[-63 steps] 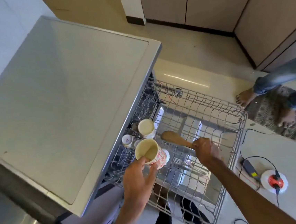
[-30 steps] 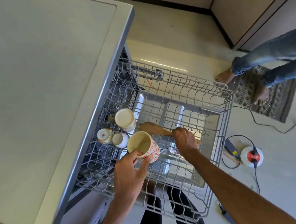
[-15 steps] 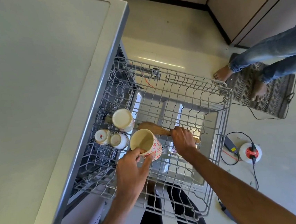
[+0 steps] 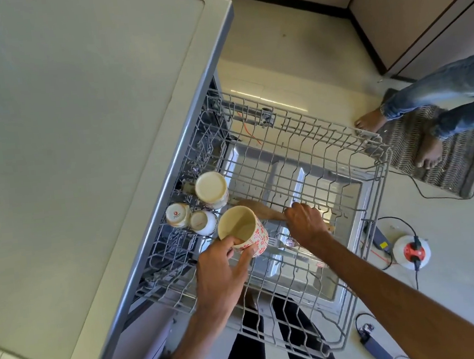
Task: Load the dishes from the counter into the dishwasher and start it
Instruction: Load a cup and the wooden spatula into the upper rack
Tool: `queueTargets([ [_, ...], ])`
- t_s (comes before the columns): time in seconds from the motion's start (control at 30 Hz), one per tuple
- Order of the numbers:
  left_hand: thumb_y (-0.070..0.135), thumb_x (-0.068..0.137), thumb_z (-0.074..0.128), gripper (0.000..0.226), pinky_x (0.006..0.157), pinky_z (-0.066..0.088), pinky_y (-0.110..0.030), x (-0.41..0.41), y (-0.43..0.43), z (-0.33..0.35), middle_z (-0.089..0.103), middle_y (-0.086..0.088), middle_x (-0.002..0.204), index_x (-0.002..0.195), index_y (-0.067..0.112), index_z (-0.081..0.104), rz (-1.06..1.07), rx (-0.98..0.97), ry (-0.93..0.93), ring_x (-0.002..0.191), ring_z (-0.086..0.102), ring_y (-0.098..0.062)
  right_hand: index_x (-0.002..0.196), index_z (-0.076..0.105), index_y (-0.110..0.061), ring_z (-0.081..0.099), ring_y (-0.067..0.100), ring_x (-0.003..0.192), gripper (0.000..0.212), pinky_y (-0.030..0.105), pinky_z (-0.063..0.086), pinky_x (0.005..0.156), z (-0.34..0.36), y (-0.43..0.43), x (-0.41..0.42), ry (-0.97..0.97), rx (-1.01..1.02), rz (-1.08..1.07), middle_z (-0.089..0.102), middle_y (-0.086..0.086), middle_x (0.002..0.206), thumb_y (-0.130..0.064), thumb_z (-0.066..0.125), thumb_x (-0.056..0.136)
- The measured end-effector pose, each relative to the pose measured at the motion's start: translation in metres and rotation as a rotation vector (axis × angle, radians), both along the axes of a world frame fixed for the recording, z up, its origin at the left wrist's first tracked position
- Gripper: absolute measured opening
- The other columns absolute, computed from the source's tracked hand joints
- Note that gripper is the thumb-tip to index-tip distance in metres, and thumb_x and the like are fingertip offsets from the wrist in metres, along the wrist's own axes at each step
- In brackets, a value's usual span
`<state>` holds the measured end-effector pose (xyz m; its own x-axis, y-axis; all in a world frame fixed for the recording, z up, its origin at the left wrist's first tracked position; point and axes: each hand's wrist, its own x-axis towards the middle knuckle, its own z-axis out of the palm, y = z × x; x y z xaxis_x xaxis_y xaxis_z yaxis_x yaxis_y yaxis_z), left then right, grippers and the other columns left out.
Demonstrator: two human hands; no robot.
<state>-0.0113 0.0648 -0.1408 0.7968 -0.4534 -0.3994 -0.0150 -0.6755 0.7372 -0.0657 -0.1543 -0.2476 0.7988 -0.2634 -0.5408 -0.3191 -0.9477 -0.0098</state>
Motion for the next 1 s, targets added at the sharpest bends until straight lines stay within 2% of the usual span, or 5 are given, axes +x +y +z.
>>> queueTargets([
  [0.3,0.064,0.085,0.06,0.054,0.094,0.057,-0.029,-0.002,0.009,0.0,0.072,0.004,0.119,0.115,0.021,0.07,0.048,0.023,0.012,0.108,0.068,-0.005,0.116,0.067,-0.008,0.068,0.024,0.091,0.026,0.034,0.058,0.076,0.024,0.002,-0.006,-0.128,0.095,-0.19,0.071,0.01,0.103,-0.018,0.052,0.098],
  [0.5,0.06,0.086,0.064,0.047,0.094,0.057,-0.029,-0.003,0.008,0.002,0.072,0.005,0.118,0.112,0.022,0.07,0.079,0.032,0.01,0.107,0.068,-0.005,0.127,0.062,-0.009,0.068,0.022,0.076,0.03,0.031,0.059,0.059,0.048,-0.026,0.002,-0.315,0.066,-0.217,0.073,0.013,0.095,-0.014,0.057,0.098],
  [0.83,0.052,0.09,0.066,0.037,0.094,0.056,-0.028,0.0,-0.001,0.004,0.071,0.003,0.121,0.11,0.021,0.07,0.058,0.012,0.012,0.111,0.067,-0.008,0.119,0.061,-0.013,0.062,0.024,0.103,0.022,0.037,0.059,0.077,0.026,-0.072,0.052,-0.069,-0.078,-0.138,0.065,0.01,0.109,-0.015,0.06,0.097],
  [0.93,0.048,0.091,0.067,0.035,0.096,0.053,-0.023,0.001,-0.002,0.005,0.071,0.002,0.12,0.111,0.021,0.07,0.048,0.007,0.022,0.11,0.066,-0.005,0.121,0.065,-0.009,0.063,0.028,0.103,0.03,0.038,0.057,0.078,0.019,-0.068,0.046,-0.224,0.039,-0.276,0.068,0.013,0.112,-0.013,0.068,0.091],
  [1.0,0.046,0.09,0.068,0.037,0.095,0.053,-0.022,0.003,-0.004,0.006,0.071,0.002,0.122,0.115,0.019,0.07,0.068,-0.01,0.039,0.112,0.066,-0.005,0.117,0.069,-0.008,0.068,0.024,0.092,0.028,0.026,0.051,0.069,0.031,-0.056,0.041,-0.415,0.184,-0.359,0.071,0.012,0.109,-0.016,0.071,0.09],
])
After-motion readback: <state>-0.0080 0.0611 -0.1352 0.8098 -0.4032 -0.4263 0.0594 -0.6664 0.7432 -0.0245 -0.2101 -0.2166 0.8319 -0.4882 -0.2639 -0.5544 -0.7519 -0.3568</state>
